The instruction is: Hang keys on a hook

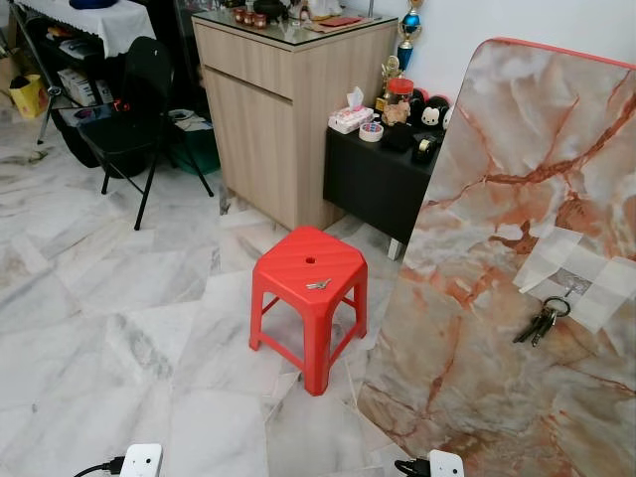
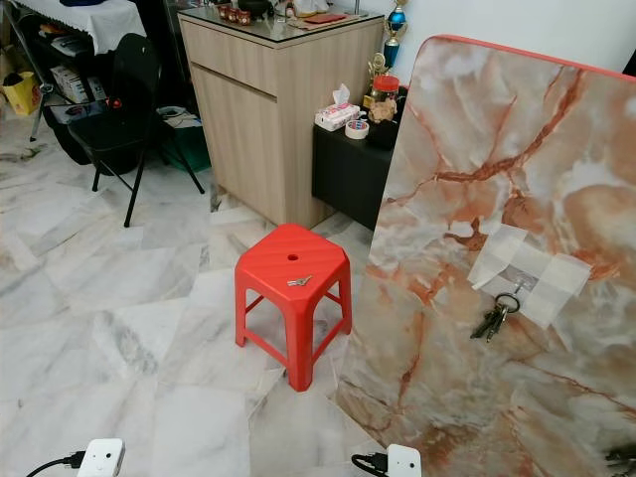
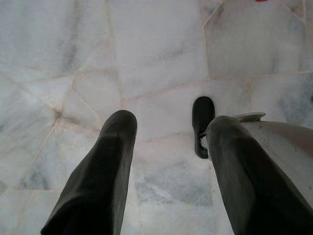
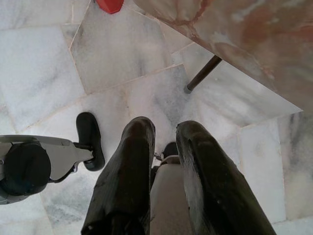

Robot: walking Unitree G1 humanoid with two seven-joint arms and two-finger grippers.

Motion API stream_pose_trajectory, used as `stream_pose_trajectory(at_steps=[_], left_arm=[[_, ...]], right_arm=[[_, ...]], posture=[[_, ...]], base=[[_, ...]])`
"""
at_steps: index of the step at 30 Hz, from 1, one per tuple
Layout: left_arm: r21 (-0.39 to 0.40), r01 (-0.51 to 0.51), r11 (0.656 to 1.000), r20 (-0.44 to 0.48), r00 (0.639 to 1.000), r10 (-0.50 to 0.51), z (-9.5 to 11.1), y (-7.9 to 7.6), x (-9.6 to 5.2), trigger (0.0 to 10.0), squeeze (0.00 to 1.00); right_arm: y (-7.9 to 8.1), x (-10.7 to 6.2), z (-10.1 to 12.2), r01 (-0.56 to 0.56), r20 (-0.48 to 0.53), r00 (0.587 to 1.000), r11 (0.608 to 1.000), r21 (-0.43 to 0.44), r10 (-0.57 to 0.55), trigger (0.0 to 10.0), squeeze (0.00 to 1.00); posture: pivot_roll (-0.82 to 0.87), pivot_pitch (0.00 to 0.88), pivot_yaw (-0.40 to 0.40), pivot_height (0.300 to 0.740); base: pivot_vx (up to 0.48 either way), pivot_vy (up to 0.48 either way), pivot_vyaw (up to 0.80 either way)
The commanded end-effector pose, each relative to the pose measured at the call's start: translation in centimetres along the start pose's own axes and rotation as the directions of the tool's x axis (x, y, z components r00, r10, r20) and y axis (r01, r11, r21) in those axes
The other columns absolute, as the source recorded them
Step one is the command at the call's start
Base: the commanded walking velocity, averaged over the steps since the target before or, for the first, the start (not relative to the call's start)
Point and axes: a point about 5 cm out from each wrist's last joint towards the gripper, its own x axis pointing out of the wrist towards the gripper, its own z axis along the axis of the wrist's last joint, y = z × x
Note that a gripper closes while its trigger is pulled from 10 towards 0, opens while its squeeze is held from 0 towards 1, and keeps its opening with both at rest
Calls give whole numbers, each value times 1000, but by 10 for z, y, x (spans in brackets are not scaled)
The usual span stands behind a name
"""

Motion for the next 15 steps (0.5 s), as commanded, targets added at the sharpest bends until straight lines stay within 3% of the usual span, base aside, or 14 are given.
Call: stream_pose_trajectory(at_steps=[1,6,15], left_arm=[[1,5,1000,-20,1000,-5,-4,-1,0,10000,0],[-24,1,1000,-25,1000,-2,-6,-1,-1,10000,0],[-19,2,1000,-32,999,-2,-6,-1,-1,10000,0]], right_arm=[[-1,0,0,3,-1,1000,1000,3,-3,10000,0],[-1,0,0,5,1,1000,1000,6,-5,10000,0],[0,0,0,6,3,1000,1000,10,-6,10000,0]], posture=[[59,0,-45,740],[60,0,-45,740],[61,0,-44,740]], base=[[0,0,0],[0,0,0],[0,434,0]])
